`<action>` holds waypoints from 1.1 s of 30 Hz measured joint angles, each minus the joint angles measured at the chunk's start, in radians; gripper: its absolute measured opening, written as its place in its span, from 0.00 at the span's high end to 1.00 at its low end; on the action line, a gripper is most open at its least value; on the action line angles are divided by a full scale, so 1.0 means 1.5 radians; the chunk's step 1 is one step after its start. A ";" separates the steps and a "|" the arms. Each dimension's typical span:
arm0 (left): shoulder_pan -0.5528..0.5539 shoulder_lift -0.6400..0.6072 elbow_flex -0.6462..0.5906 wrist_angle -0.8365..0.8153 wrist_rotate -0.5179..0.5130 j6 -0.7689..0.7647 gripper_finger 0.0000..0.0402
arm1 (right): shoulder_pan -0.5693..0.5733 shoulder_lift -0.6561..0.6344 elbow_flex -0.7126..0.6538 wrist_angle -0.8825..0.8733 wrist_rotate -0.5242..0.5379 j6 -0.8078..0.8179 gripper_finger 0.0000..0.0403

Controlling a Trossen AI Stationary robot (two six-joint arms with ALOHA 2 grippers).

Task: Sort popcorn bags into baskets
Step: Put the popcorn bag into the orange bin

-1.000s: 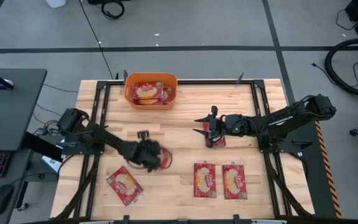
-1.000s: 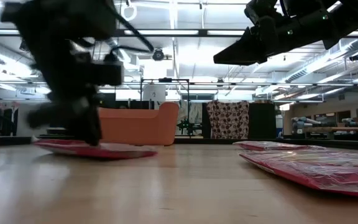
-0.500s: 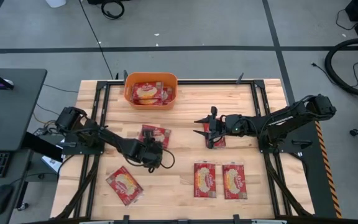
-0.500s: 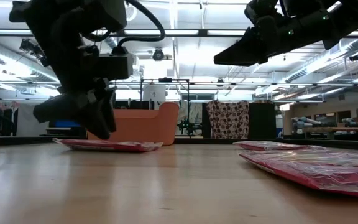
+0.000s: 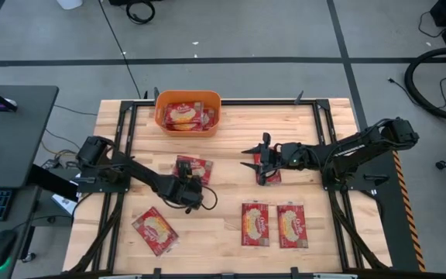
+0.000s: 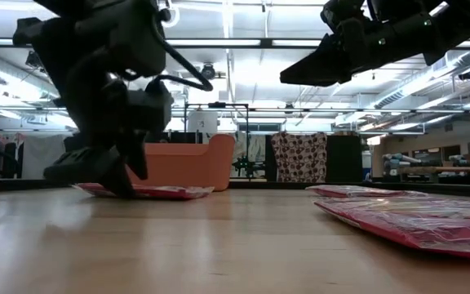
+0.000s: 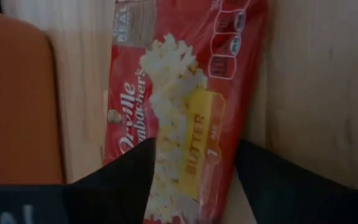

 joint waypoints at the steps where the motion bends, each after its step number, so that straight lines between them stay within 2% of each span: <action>1: 0.000 0.007 0.001 0.000 -0.003 0.004 0.47 | 0.000 0.000 0.000 -0.001 0.000 0.000 0.53; 4: 0.000 0.020 0.002 0.001 -0.003 0.019 0.57 | 0.000 0.000 0.000 0.001 -0.001 0.000 0.53; 10: 0.002 0.025 0.001 -0.009 0.015 0.023 0.91 | 0.000 0.000 0.000 0.003 -0.006 -0.001 0.53; 12: 0.002 0.021 0.004 -0.017 0.018 0.022 0.97 | 0.000 0.000 0.000 0.003 -0.010 0.000 0.53; 16: 0.004 0.005 0.032 -0.067 0.021 0.023 0.98 | 0.000 0.000 0.000 0.003 -0.010 0.000 0.53; 19: 0.011 -0.018 0.069 -0.139 -0.005 0.024 0.99 | 0.000 0.000 0.000 0.003 -0.011 0.000 0.53; 29: 0.080 -0.087 0.199 -0.350 -0.150 0.051 0.99 | 0.000 0.000 0.000 0.003 -0.011 0.000 0.53; 33: 0.130 -0.111 0.239 -0.385 -0.212 0.094 1.00 | 0.000 0.000 0.000 0.003 -0.011 0.000 0.53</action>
